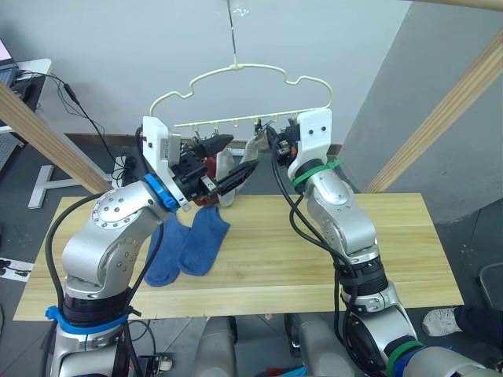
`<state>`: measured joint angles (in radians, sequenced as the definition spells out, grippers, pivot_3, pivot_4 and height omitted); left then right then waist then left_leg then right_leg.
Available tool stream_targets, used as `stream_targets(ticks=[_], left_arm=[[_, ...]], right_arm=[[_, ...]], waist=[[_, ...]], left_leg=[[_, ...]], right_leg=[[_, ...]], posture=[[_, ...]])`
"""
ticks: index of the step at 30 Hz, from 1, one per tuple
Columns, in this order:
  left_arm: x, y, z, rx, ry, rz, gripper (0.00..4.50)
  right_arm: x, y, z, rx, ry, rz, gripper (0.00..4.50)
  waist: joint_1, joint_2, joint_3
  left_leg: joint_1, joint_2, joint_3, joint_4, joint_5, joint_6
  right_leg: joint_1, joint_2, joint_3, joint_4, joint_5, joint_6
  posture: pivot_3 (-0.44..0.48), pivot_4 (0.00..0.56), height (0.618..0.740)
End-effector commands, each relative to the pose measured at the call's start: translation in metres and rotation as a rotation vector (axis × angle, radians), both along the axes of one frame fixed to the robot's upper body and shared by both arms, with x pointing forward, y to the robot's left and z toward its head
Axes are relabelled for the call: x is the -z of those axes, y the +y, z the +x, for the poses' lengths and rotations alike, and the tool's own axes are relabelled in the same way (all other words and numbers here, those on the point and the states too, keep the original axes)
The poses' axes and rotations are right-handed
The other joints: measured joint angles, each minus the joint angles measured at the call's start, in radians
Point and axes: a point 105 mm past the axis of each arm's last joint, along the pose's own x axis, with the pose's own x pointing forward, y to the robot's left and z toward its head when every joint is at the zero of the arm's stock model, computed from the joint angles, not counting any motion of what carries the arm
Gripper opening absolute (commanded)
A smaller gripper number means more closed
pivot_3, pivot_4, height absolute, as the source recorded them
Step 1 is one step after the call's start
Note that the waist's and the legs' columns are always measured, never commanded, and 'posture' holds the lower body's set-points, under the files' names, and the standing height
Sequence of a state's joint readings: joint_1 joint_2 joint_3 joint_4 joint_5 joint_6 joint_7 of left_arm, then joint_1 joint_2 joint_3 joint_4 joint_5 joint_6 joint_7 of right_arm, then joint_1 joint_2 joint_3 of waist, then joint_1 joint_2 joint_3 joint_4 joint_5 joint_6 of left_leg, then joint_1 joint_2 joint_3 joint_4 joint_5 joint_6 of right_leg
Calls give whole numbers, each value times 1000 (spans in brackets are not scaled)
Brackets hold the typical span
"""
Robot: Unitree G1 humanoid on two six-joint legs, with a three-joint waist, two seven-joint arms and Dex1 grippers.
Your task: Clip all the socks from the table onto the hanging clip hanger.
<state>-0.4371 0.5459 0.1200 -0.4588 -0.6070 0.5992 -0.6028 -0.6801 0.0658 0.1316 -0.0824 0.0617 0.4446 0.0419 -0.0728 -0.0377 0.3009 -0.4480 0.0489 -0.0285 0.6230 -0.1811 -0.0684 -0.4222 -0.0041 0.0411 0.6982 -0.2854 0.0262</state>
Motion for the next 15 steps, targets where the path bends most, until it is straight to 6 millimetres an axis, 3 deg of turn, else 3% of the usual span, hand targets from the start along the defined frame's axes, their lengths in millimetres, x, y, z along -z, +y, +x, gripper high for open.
stream_targets(ticks=[1, 3, 6, 8, 11, 15], left_arm=[[-9, -1, -6, 8, -57, 7, 3662], [-9, -1, -6, 8, -57, 7, 3662], [-9, -1, -6, 8, -57, 7, 3662], [-9, -2, -6, 8, -56, 7, 3662], [-8, -3, -7, 10, -54, 7, 3662], [-2, -6, -7, 9, -46, 19, 3662]], right_arm=[[-17, 3, -5, -23, -60, 43, 2386], [-16, 2, -4, -19, -55, 44, 2003], [-15, -1, -2, -7, -47, 48, 938], [-14, -4, 0, 0, -45, 49, 493], [-14, -8, 1, 8, -43, 50, 166], [-11, -18, 2, -14, -26, 35, 127]], waist=[[1, 0, 0], [1, 0, 0], [3, 0, 0], [5, 0, 0], [8, 0, 0], [12, 0, 0]], left_leg=[[0, 0, 0, 0, 0, 0], [0, 0, 0, 0, 0, 0], [0, 0, 0, 0, 0, 0], [0, 0, 0, 0, 0, 0], [0, 0, 0, 0, 0, 0], [0, 0, 0, 0, 0, 0]], right_leg=[[0, 0, 0, 0, 0, 0], [0, 0, 0, 0, 0, 0], [0, 0, 0, 0, 0, 0], [0, 0, 0, 0, 0, 0], [0, 0, 0, 0, 0, 0], [0, 0, 0, 0, 0, 0]], posture=[[-33, 294, 740], [-33, 294, 740], [-33, 294, 740], [-33, 294, 740], [-33, 294, 740], [-33, 294, 740]])
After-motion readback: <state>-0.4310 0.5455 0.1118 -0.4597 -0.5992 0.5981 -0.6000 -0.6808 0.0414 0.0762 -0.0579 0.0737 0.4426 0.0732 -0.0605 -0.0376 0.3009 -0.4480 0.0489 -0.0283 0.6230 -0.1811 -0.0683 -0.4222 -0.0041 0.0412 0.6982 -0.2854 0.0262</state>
